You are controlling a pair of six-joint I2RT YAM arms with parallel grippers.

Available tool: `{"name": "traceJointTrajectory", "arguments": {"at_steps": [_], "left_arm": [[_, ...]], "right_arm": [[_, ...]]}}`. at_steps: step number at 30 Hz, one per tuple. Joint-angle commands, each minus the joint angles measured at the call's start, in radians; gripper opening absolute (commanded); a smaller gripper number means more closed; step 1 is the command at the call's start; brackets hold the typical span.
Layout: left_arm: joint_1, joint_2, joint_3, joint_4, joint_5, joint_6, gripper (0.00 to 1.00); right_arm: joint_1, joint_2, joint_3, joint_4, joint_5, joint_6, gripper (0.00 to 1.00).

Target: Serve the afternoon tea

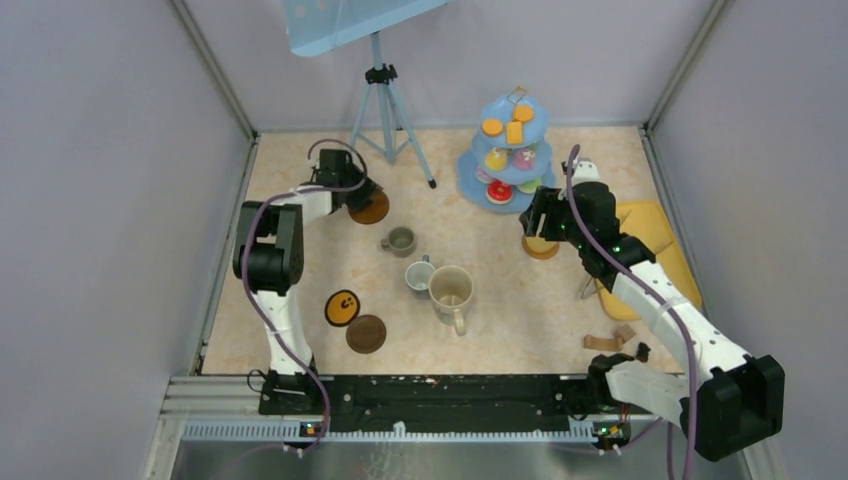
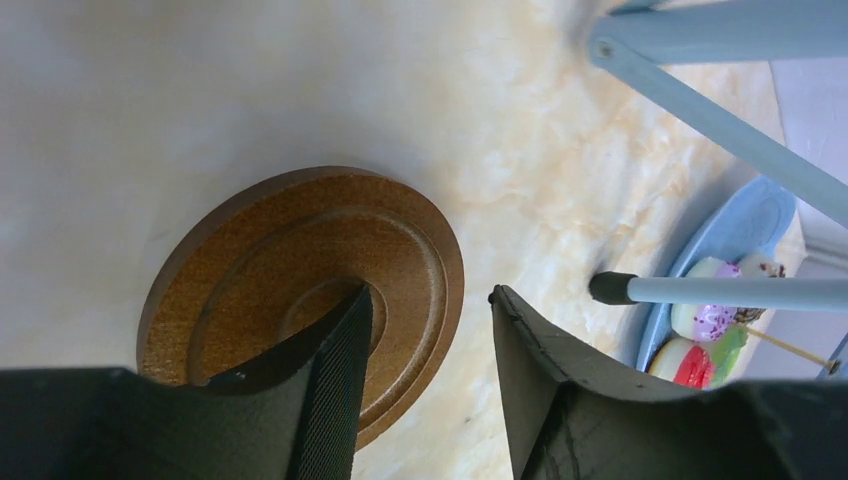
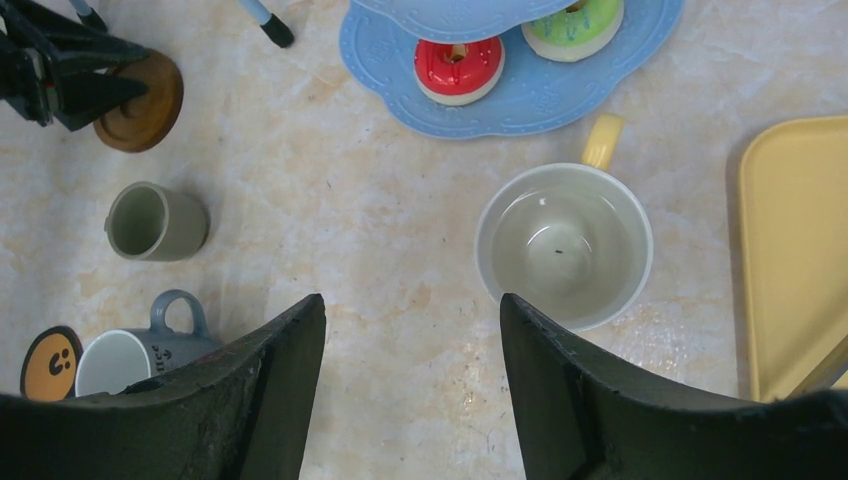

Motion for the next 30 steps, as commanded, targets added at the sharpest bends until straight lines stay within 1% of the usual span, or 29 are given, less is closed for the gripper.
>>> {"name": "traceJointTrajectory", "arguments": {"at_steps": [1,4,6,8,12,21,24,26,30], "left_arm": [[-0.081,0.108,0.07,0.032,0.014,0.093,0.55],[-0.121,0.137,0.116,0.024,0.03,0.114,0.56],[-0.151,0.139,0.13,-0.007,0.016,0.114,0.59],[-0.179,0.119,0.109,-0.013,0.001,0.121,0.59],[-0.244,0.07,0.035,0.035,0.006,0.142,0.6],[-0.378,0.087,0.069,0.033,0.124,0.174,0.63],[-0.428,0.084,0.079,0.04,0.16,0.19,0.65],[-0.462,0.083,0.089,0.068,0.209,0.199,0.67],[-0.462,0.033,0.119,0.07,0.254,0.247,0.73]], "right_arm": [[-0.005,0.015,0.004,0.045,-0.003,-0.01,0.64],[-0.004,0.012,0.007,0.038,0.0,-0.009,0.64],[-0.005,0.003,0.006,0.034,0.008,-0.011,0.64],[-0.004,-0.005,0.005,0.031,0.015,-0.013,0.64],[-0.005,-0.013,0.003,0.03,0.019,-0.011,0.64],[-0.005,-0.025,0.0,0.025,0.009,-0.004,0.64],[-0.005,-0.017,0.012,0.018,0.0,-0.011,0.69],[-0.004,-0.001,0.02,0.02,-0.012,-0.013,0.72],[-0.003,0.043,0.035,0.056,-0.075,-0.018,0.73]]}}
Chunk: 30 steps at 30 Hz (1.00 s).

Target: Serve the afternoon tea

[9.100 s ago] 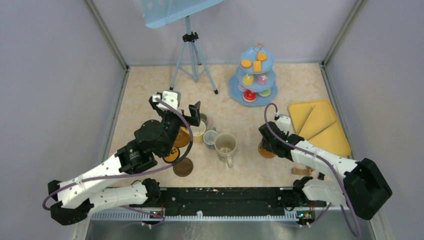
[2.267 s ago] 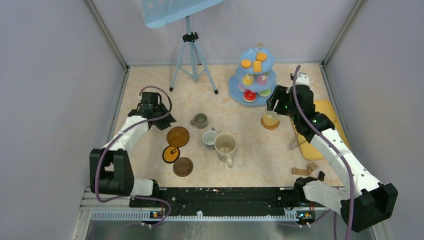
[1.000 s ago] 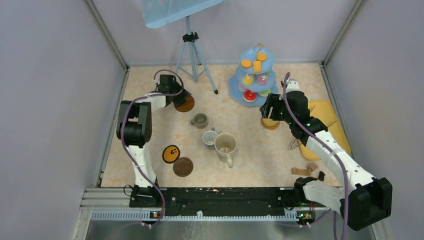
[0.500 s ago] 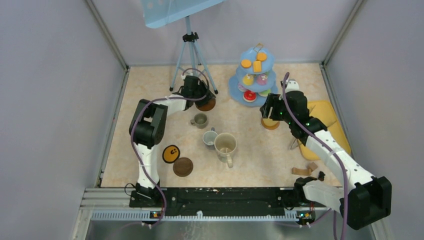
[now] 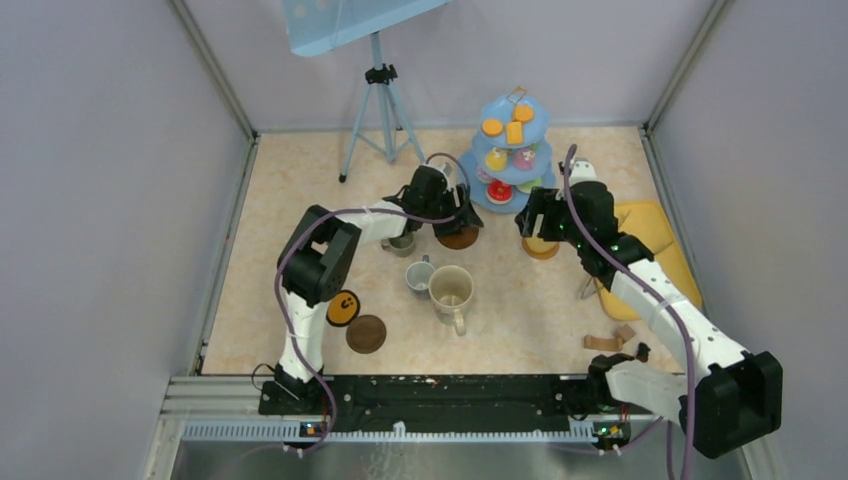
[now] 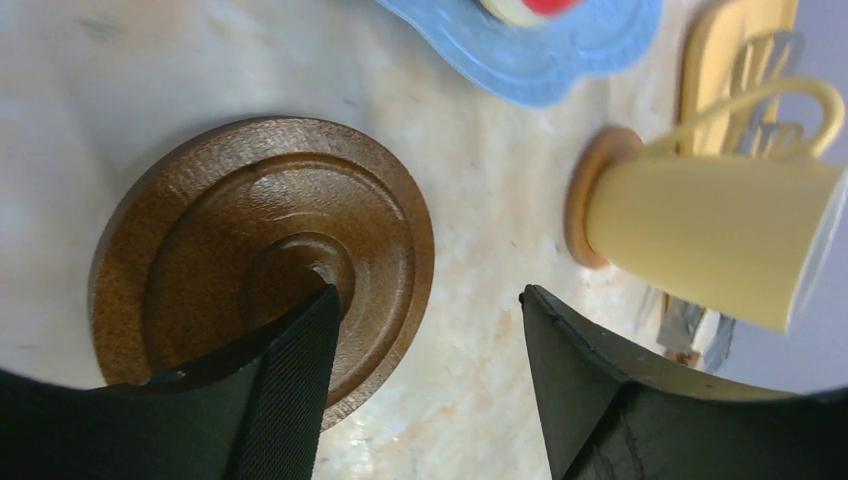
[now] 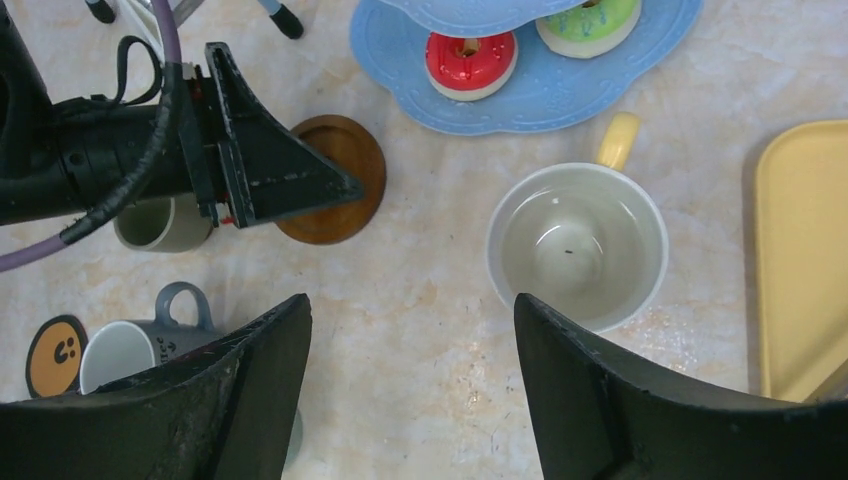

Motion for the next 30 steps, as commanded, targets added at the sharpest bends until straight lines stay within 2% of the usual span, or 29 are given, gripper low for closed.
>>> {"name": "traceJointTrajectory", "arguments": {"at_steps": [1,4,8,9,11,12,15,18,20,26,30], "left_arm": [[0.002,-0.063,0.054,-0.026,0.088,0.09,0.76],[0.041,-0.146,0.098,-0.098,0.089,0.161,0.84],[0.146,-0.301,0.068,-0.156,0.096,0.22,0.88],[0.181,-0.343,0.043,-0.167,0.097,0.231,0.88],[0.256,-0.433,-0.032,-0.186,0.112,0.251,0.89],[0.295,-0.476,-0.068,-0.192,0.126,0.263,0.9],[0.386,-0.61,-0.149,-0.242,0.131,0.317,0.91],[0.4,-0.712,-0.2,-0.309,0.089,0.368,0.92],[0.4,-0.767,-0.237,-0.32,0.093,0.37,0.92],[0.399,-0.848,-0.302,-0.326,0.132,0.36,0.93],[0.4,-0.838,-0.294,-0.323,0.151,0.352,0.93]], "right_arm": [[-0.002,0.05,0.041,0.073,-0.078,-0.013,0.73],[0.037,0.135,0.081,0.096,-0.08,-0.002,0.73],[0.083,0.27,0.13,0.174,-0.091,0.071,0.65],[0.083,0.314,0.14,0.199,-0.109,0.111,0.62],[0.098,0.41,0.179,0.234,-0.126,0.174,0.41],[0.118,0.458,0.209,0.247,-0.121,0.182,0.36],[0.169,0.627,0.326,0.231,-0.13,0.19,0.33],[0.183,0.782,0.428,0.183,-0.102,0.189,0.28],[0.185,0.863,0.476,0.146,-0.09,0.174,0.19],[0.191,0.918,0.492,0.128,-0.101,0.141,0.13],[0.192,0.895,0.434,0.091,-0.034,0.127,0.13]]}}
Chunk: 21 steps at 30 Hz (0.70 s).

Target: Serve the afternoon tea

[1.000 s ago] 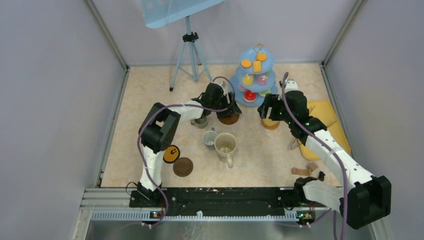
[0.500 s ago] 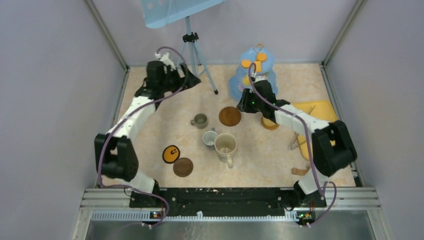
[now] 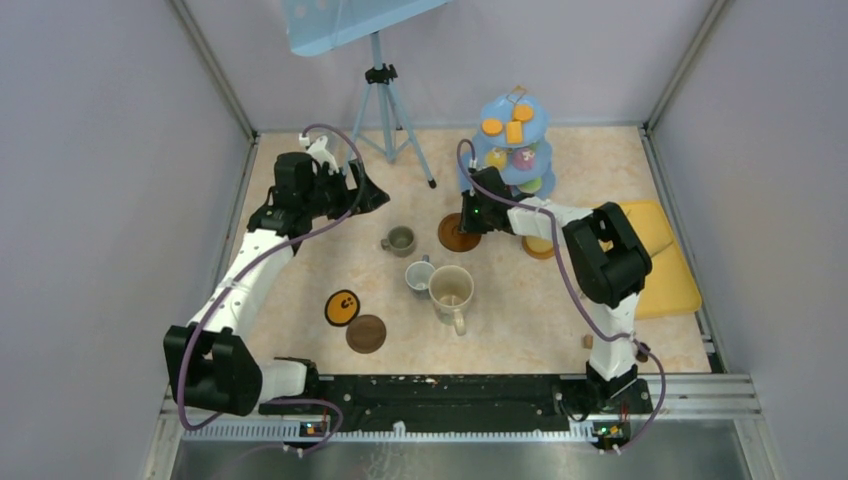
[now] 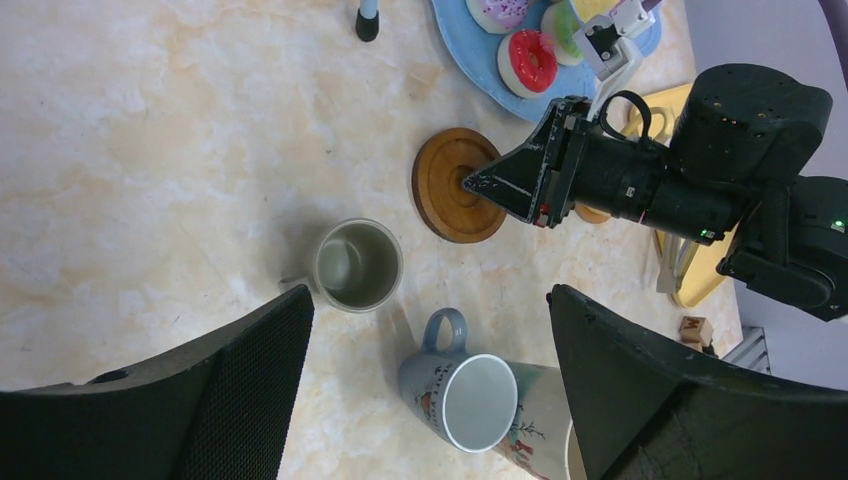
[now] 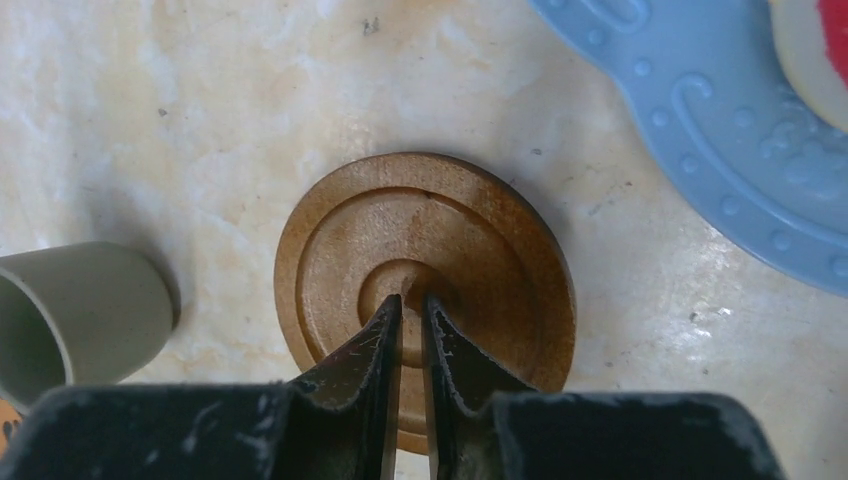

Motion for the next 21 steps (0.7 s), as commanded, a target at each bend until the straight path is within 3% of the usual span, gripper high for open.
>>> {"name": "traceJointTrajectory", "arguments": {"at_steps": [1,8,21], "left_arm": [[0.002,-0.019,0.006,0.025,0.042,0.01,0.93],[0.0,0.013,0.005,0.065,0.084,-0.03,0.93],[-0.009,0.012,-0.008,0.081,0.093,-0.036,0.93]], "right_arm": [[0.002,-0.036,-0.022,-0.053,0.095,-0.03,0.13],[-0.002,-0.137,-0.107,-0.106,0.26,-0.09,0.12],[-0.042,-0.261,-0.225,-0.133,0.334,-0.104,0.12]]}}
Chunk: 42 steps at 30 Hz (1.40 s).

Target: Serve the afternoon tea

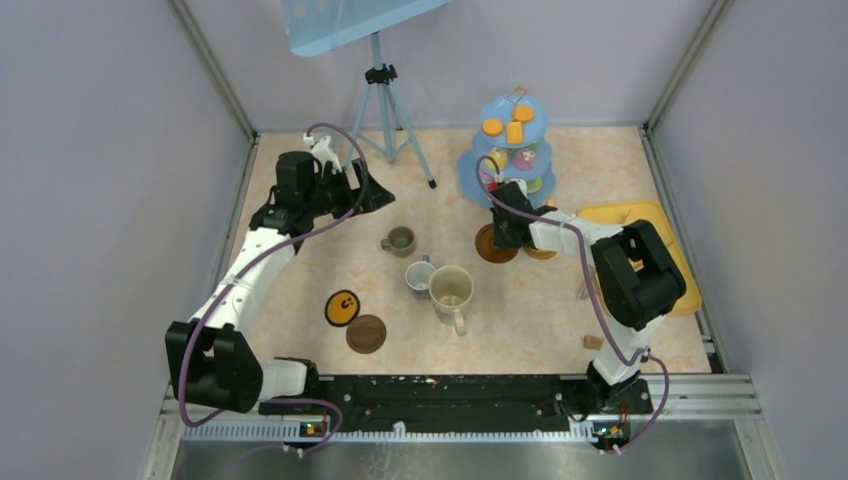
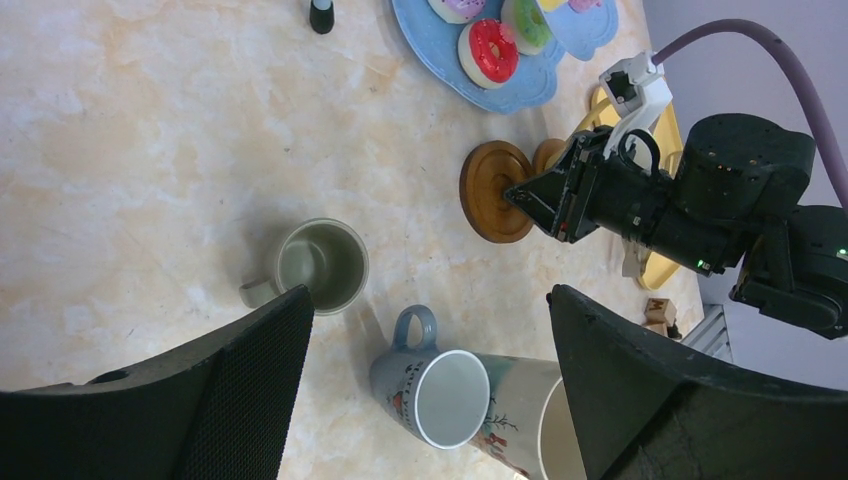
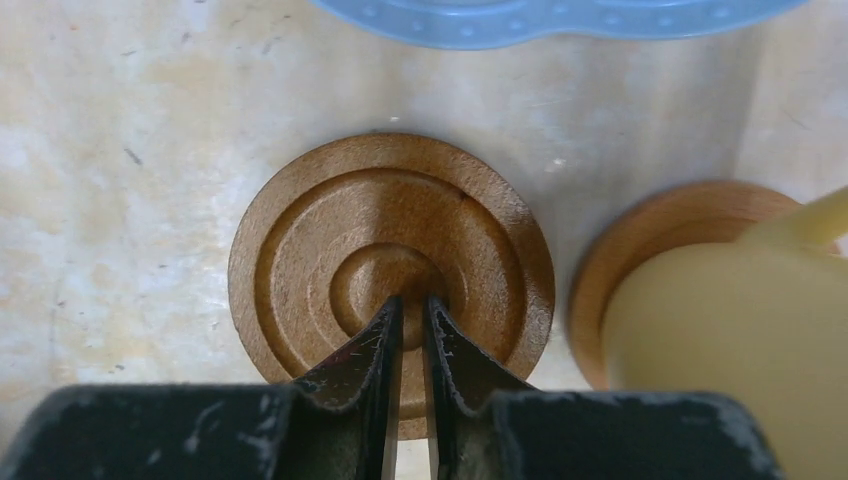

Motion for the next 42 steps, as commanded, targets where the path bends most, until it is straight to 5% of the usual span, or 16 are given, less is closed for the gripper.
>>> {"name": "traceJointTrajectory", "arguments": {"at_steps": [1,6,12,18,26,35,39,42], "left_arm": [[-0.006,-0.006,-0.008,0.057,0.017,-0.003,0.93],[-0.006,-0.007,-0.002,0.056,0.01,0.017,0.93],[-0.006,0.0,0.089,-0.015,-0.066,0.11,0.93],[-0.008,-0.008,0.076,0.003,-0.057,0.108,0.93],[-0.039,-0.024,0.021,0.039,-0.034,0.093,0.93],[-0.072,-0.074,-0.001,0.014,-0.058,0.108,0.93],[-0.072,-0.095,-0.008,0.001,-0.068,0.113,0.93],[-0.072,-0.105,-0.015,-0.001,-0.075,0.113,0.93]], "right_arm": [[-0.018,-0.069,-0.008,-0.023,0.034,-0.027,0.12],[-0.013,-0.136,0.011,-0.005,-0.068,-0.082,0.2],[0.039,-0.341,0.133,-0.126,-0.117,-0.104,0.54],[0.072,-0.432,0.079,-0.214,-0.342,0.088,0.76],[0.322,-0.377,0.158,-0.494,-0.047,0.285,0.77],[0.459,-0.251,0.189,-0.561,0.147,0.347,0.38],[0.462,-0.243,0.253,-0.613,0.204,0.326,0.05],[0.458,-0.286,0.283,-0.622,0.258,0.28,0.0]]}}
